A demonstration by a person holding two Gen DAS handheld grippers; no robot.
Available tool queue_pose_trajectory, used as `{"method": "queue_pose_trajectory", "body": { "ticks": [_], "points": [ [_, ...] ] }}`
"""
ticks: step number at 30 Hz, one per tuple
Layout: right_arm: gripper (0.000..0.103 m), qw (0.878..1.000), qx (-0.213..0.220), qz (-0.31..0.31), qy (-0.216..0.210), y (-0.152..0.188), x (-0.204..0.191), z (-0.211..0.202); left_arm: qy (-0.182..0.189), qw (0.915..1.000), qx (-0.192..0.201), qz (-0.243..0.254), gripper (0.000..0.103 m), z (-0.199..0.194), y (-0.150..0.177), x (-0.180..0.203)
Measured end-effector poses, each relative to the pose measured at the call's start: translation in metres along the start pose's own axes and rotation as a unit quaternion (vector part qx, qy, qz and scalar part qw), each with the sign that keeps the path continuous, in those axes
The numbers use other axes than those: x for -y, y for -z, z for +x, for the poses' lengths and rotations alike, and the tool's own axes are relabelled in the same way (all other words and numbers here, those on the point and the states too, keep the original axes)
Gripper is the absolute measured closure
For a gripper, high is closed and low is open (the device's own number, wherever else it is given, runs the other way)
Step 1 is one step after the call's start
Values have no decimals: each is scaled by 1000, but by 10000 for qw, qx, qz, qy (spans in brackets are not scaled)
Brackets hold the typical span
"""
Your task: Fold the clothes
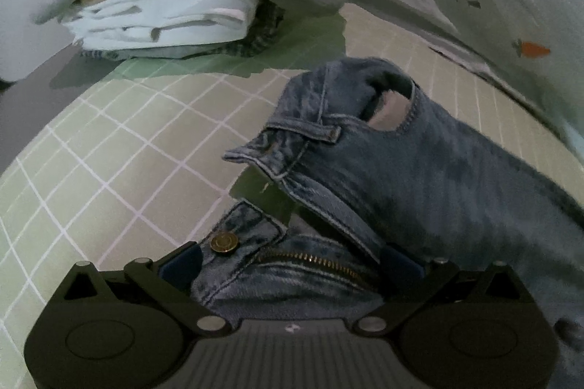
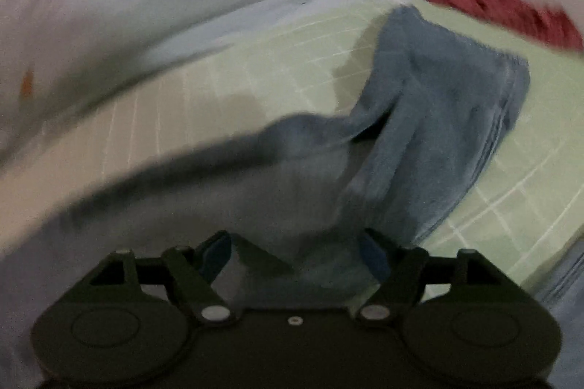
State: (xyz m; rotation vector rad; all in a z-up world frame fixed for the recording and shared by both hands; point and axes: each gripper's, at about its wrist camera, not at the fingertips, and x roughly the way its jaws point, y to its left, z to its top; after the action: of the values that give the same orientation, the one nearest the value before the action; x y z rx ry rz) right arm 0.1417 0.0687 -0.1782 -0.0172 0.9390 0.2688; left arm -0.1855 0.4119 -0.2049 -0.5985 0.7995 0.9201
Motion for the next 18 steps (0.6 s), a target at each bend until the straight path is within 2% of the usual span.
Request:
{"method": "queue_pose_trajectory", "body": {
  "ticks": [3,7,14,18],
  "points": [
    [17,9972,-72,-721,204,16,-21,-3,-34,9999,83,123,0,1,2,2],
    [3,9972,-27,-668,336,24,-34,-5,-44,9992,243,326,0,1,7,2],
    [1,9959,-84,-889,153,37,-58,-11,-216,9978,352,524,0,0,13,-7],
    [0,9951,-111,-981,42,44,-67,-17,-445,9958,489,626,0,-3,15,-11]
  ]
}}
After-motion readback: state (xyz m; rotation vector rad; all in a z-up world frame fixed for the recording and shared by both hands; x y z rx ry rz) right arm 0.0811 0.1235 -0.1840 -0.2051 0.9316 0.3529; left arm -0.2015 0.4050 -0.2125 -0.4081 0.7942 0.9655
